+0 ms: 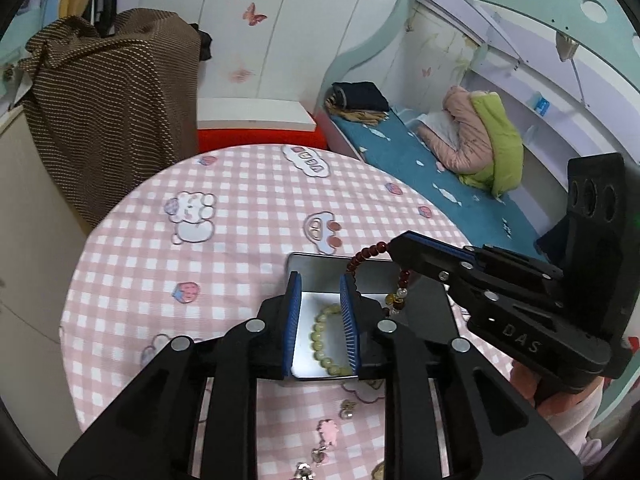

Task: Organize jewelry
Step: 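Lower both bracelets into the grey metal box and open both tools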

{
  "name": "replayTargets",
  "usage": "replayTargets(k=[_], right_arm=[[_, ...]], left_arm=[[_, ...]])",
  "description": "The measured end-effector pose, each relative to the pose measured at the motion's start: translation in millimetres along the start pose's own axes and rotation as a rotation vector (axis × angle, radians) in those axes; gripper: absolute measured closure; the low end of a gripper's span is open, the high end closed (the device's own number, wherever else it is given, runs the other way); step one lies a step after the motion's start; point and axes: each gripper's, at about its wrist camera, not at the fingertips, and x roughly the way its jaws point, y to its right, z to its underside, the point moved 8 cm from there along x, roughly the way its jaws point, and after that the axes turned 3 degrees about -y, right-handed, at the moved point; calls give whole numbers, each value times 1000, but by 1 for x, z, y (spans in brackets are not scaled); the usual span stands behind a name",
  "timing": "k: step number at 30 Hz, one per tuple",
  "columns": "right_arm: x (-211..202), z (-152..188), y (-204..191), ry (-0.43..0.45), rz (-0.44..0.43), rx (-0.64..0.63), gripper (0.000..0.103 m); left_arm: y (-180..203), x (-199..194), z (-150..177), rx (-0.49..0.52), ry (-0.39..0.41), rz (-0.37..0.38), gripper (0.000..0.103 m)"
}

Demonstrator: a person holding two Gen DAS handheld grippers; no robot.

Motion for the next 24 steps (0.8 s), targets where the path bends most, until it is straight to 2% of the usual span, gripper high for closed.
replayTargets(k=[3, 6, 10, 15, 16, 17, 18, 19, 20, 24], right_arm=[[2, -1, -9, -10, -62, 9, 96], [12, 5, -12, -57, -104, 37, 96], [30, 21, 0, -132, -86, 98, 96], [44, 35, 16, -198, 2, 128, 93], [42, 35, 17, -194, 17, 121, 86], [39, 34, 15, -186, 32, 112, 73], [34, 31, 12, -169, 38, 97, 65], [30, 29, 12, -155, 48, 89, 44], [25, 26, 11, -134, 69, 77, 37], [2, 18, 8, -72, 85, 50, 36]], left_arm=[[-6, -3, 1, -9, 1, -20, 82], [-13, -6, 4, -21, 1, -25, 82], [-19, -6, 7, -29, -2, -25, 82], [-19, -2, 11, -28, -21, -22, 78], [-18, -1, 11, -23, -22, -28, 76], [-18, -1, 12, -20, -22, -31, 75], [-17, -1, 12, -17, -21, -33, 75], [-15, -1, 13, -13, -21, -30, 75], [-13, -1, 14, -7, -21, -28, 75], [-7, -4, 15, 8, -19, -29, 71]])
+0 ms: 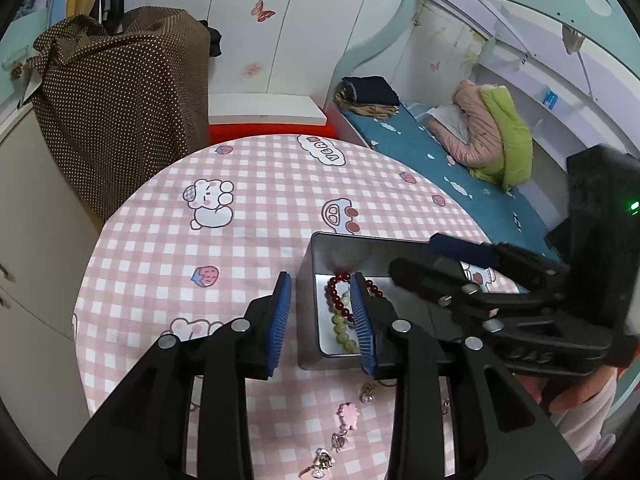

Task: Organize jewelry
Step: 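Lower both bracelets into the grey metal box and open both tools, then grasp a silver charm with the left tool while the right tool grasps a pink charm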

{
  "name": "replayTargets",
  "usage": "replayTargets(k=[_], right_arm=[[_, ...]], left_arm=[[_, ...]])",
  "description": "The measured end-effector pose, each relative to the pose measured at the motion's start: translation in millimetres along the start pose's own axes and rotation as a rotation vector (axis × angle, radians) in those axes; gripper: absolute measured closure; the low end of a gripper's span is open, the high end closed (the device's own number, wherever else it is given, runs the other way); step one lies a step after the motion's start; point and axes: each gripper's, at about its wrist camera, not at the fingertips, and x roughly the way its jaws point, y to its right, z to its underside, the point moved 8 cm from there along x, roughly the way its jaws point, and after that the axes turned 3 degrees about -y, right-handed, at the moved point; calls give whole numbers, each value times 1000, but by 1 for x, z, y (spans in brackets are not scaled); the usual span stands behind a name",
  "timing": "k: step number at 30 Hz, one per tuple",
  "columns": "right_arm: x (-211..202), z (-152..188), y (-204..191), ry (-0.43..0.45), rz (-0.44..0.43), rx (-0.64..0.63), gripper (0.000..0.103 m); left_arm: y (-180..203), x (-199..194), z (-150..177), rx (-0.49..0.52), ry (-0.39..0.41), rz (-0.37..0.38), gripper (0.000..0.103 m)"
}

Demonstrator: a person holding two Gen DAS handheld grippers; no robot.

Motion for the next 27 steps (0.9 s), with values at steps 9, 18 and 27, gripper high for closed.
replayTargets(k=[9, 18, 27], right_arm=[[-17, 7, 8, 15, 22, 22, 36], [-45, 20, 7, 53, 57, 23, 30], [-63, 47, 9, 66, 83, 46, 18]], left_arm=[[16, -16, 9, 22, 14, -9, 71], [24, -33, 27, 23, 24, -32, 63], [12, -51, 60, -1, 13, -93, 37]])
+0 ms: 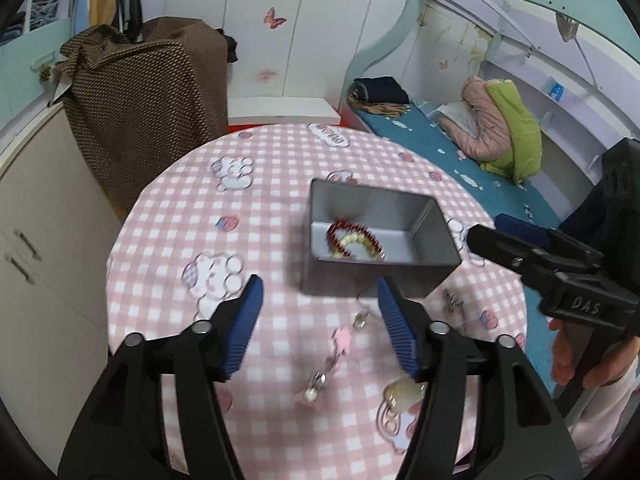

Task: Organize jewelry
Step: 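Grasp a silver charm with the left tool while the right tool grasps a pink charm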

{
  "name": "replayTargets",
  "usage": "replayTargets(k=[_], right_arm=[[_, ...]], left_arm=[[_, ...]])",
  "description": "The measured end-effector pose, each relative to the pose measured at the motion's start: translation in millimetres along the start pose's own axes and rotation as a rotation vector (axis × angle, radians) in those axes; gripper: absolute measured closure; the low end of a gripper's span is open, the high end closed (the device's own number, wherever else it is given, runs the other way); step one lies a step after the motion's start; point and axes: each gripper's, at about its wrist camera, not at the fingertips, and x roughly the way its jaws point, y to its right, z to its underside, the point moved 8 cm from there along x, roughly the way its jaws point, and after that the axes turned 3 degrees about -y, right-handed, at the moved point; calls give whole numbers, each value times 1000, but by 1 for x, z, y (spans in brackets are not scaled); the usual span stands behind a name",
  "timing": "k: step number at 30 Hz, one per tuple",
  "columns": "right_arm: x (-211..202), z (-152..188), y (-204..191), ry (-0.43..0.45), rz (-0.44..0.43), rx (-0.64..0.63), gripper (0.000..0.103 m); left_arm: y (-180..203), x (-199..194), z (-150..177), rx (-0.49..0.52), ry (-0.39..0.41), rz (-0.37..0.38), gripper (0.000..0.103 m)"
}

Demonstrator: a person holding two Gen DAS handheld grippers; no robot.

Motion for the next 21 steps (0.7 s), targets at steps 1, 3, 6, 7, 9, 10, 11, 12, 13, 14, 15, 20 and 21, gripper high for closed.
replayTargets(k=[1, 3, 6, 7, 9, 10, 11, 12, 13, 14, 15, 20, 21], right_arm=[[-1, 3, 0, -2, 3, 1, 17], [-4, 11, 0, -4, 15, 3, 16], [-6, 22, -2, -15, 22, 4, 11], [-6, 25, -2, -18, 26, 3, 11], [-4, 33, -4, -31, 27, -1, 10], [-3, 37, -4, -40, 26, 0, 10], [-1, 42, -2, -53, 30, 2, 10], [2, 47, -1, -70, 39, 6, 10], [5, 52, -1, -84, 44, 10, 10], [7, 57, -1, -94, 41, 12, 10], [10, 62, -1, -104, 40, 13, 10], [18, 75, -3, -144, 54, 9, 10], [20, 77, -4, -151, 47, 14, 10]], left_arm=[[-2, -1, 5, -5, -4, -7, 32], [-6, -2, 15, -8, -13, -23, 28], [-10, -1, 30, -7, -36, -36, 25], [-11, 0, 36, -6, -46, -40, 23], [-10, 2, 46, 4, -63, -47, 19], [-10, 3, 50, 7, -70, -50, 17], [-11, 4, 54, 9, -76, -51, 17], [-11, 7, 60, 13, -88, -52, 17], [-12, 9, 64, 17, -98, -55, 17], [-12, 11, 69, 19, -106, -58, 17], [-12, 14, 73, 23, -114, -59, 17], [-13, 29, 86, 42, -152, -77, 24], [-14, 33, 88, 38, -164, -76, 27]])
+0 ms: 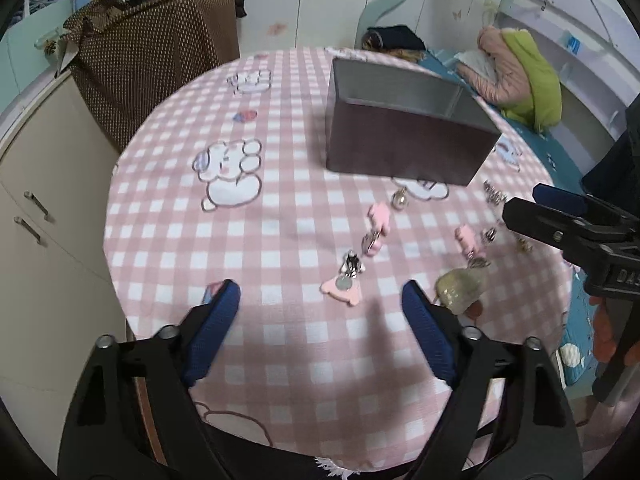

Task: Organize jewelry
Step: 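Grasp a silver charm with the left tool while the right tool grasps a pink charm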

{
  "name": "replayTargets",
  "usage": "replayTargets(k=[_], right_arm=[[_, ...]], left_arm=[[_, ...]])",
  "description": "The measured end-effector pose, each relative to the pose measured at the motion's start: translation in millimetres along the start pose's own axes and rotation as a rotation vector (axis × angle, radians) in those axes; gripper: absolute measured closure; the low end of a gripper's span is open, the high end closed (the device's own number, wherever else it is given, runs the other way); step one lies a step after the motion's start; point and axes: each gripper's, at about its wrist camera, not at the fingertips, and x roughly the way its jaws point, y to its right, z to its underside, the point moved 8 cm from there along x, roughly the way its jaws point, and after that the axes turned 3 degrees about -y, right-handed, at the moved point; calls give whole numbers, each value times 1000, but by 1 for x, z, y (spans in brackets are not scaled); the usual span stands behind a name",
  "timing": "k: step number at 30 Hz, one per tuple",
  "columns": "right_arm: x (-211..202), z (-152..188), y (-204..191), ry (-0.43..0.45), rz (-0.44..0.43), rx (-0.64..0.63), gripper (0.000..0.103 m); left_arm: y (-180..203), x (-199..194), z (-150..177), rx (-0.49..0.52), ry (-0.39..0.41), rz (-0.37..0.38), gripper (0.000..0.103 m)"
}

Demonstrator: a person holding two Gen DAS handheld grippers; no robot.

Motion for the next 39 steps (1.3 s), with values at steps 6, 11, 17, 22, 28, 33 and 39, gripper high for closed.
replayTargets(k=[6, 11, 17, 22, 28, 33, 39], right_arm=[[10, 6, -11, -27, -4, -30, 10], [15, 5, -15, -35, -13, -38, 10], [21, 3, -17, -43, -18, -38, 10], [22, -1, -23, -36, -26, -47, 10], [28, -6, -43, -42, -44, -85, 10], [40, -8, -63, -56, -64, -125, 14], [59, -9, -76, -88, -79, -128, 36]], left_arm=[[-1, 16, -1, 9, -16, -15, 43], [0, 19, -3, 10, -1, -13, 62], [-9, 17, -3, -20, -6, 9, 82], [-12, 15, -3, -64, -11, 63, 82], [-15, 10, -5, -87, 0, 86, 82], [-20, 3, -9, -99, 24, 102, 82], [-38, -8, -17, -125, 57, 82, 82]])
